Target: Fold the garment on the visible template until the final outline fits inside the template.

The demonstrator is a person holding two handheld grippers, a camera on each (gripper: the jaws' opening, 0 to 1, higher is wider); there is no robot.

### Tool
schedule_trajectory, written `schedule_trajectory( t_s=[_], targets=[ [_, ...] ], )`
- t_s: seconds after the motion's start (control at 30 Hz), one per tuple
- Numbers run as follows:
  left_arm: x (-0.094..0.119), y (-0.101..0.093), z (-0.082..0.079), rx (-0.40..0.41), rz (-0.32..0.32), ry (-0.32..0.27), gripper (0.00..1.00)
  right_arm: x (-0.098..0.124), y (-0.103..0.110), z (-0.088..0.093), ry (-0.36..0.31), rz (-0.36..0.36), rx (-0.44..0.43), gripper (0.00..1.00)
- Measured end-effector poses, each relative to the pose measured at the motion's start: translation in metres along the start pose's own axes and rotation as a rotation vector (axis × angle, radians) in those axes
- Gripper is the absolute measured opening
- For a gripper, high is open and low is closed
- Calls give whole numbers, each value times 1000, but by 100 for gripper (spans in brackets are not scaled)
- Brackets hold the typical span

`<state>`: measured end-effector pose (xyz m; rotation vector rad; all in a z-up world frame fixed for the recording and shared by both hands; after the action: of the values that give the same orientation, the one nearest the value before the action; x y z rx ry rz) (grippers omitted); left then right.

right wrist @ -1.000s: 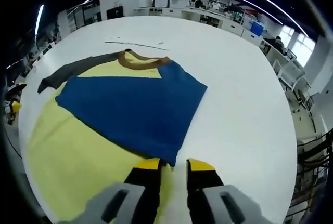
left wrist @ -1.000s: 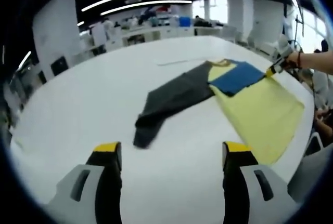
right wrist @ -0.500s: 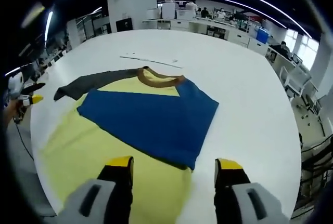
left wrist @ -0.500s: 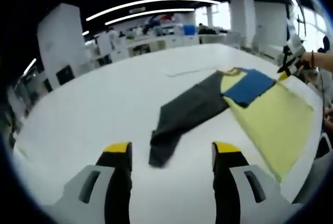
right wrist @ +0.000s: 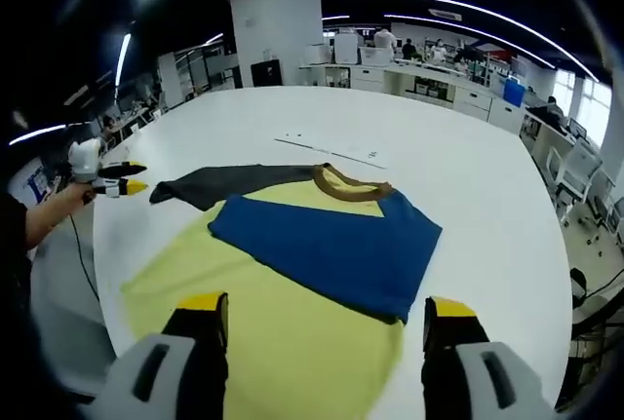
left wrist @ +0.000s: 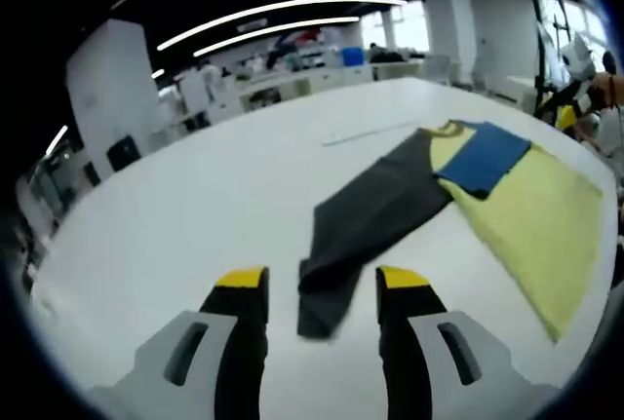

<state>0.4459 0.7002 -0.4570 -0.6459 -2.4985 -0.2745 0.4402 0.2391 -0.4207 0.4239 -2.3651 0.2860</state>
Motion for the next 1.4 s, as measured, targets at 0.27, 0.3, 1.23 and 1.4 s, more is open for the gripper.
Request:
schedule_trajectory(
  t_s=[0.27, 0.3, 1.23, 1.4],
  targets=[
    [-16, 12, 11, -8, -2, 34, 33, 23, 17, -2, -49, -72, -38, 86],
    [-17, 13, 12, -14, -7, 39, 32, 25, 19, -2, -52, -81, -43, 86],
    [-20, 2, 18, -150, -14, 41, 0, 48, 36, 4, -63, -84, -87, 83],
    [-21, -15, 23, -215, -6, 61, 0, 53, 38, 9, -56, -84, -80, 83]
  ],
)
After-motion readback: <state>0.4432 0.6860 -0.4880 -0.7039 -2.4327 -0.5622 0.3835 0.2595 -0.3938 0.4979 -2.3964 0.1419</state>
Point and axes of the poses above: the point that each gripper's makers call its tool centre point, and the gripper's own axes: x roughly backward along the fingers, y roughly to its left, z roughly out of its underside, the point moved 3 cm from there along x, roughly backward along the fingers, and after that the axes turned 14 degrees about z, right-handed, at the moved point
